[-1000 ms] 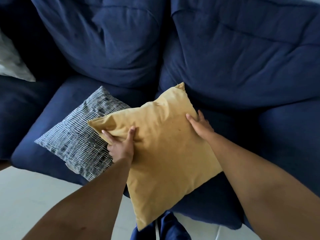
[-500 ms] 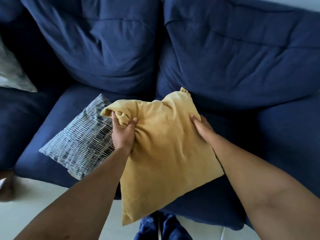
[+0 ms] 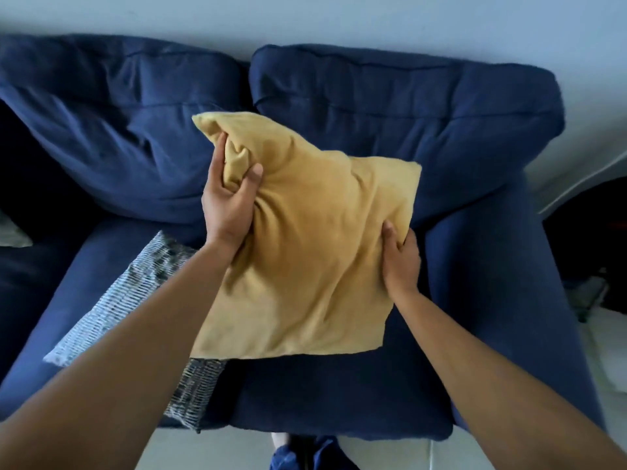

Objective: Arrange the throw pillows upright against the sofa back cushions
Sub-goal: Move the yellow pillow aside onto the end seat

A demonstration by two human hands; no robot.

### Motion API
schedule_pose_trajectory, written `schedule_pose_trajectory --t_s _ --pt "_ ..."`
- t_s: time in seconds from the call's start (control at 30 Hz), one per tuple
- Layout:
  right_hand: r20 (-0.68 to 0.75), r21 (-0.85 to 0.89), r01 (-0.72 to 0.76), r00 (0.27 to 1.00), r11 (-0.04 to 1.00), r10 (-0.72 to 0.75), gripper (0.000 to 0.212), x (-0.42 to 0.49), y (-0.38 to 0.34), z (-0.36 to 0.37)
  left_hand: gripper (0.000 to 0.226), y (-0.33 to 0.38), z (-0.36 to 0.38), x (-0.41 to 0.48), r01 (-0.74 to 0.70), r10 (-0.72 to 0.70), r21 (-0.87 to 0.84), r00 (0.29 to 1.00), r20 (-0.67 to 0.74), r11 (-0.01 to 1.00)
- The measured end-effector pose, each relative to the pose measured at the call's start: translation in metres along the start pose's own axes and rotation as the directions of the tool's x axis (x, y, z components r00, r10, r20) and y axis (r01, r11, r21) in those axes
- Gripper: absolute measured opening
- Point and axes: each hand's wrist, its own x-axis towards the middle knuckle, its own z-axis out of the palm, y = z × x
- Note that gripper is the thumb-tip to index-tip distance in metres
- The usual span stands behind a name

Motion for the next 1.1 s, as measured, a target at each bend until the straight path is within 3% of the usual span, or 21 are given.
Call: schedule_pose_trajectory --t_s 0.1,0.2,0.33,0.47,0.73,0.83,0.93,1.0,1.1 --pt "-0.15 0.02 0.098 0.984 0.995 -0.094 0.052 0.016 -0.016 -0.03 0.067 0.014 0.027 0.009 -0.028 0.031 -0.076 0.999 0.038 0.997" --pt "-0.192 -0.044 0.118 0.973 0.992 -0.125 0.059 0.038 -0.023 -0.056 0.07 0.012 0.056 0.018 0.002 0.0 -0.033 0.997 0.078 0.999" --pt "-0.082 -0.276 -0.023 0.997 0.961 0.0 0.065 0.069 -0.005 -0.073 0.083 -0.014 0.087 0.027 0.114 -0.179 0.291 0.962 0.205 0.95" --pt "0.108 -0.441 -0.062 0.987 0.896 0.121 0.063 0.081 0.015 -0.068 0.104 -0.045 0.1 0.022 0.29 -0.494 0.503 0.802 0.336 0.814" --pt "0.078 -0.468 -0.065 0.99 0.882 0.114 0.066 0.074 0.009 -0.044 0.089 -0.062 0.104 0.014 0.286 -0.474 0.468 0.806 0.354 0.836" --pt "-0.007 -0.441 0.002 1.0 0.898 -0.005 0.061 0.062 0.005 -0.03 0.076 -0.058 0.085 0.012 0.243 -0.434 0.483 0.836 0.336 0.841" --pt "-0.028 -0.402 0.233 0.964 0.885 -0.266 0.048 0.045 -0.001 -0.002 0.059 -0.063 0.058 0.008 0.248 -0.437 0.506 0.849 0.297 0.826" --pt "0.04 -0.379 0.362 0.926 0.851 -0.376 0.042 0.031 -0.005 0.029 0.051 -0.07 0.034 0.001 0.255 -0.461 0.557 0.846 0.266 0.79" --pt "0.192 -0.378 0.402 0.915 0.834 -0.354 0.036 0.011 -0.01 0.075 0.045 -0.087 0.0 -0.013 0.282 -0.494 0.596 0.84 0.226 0.752"
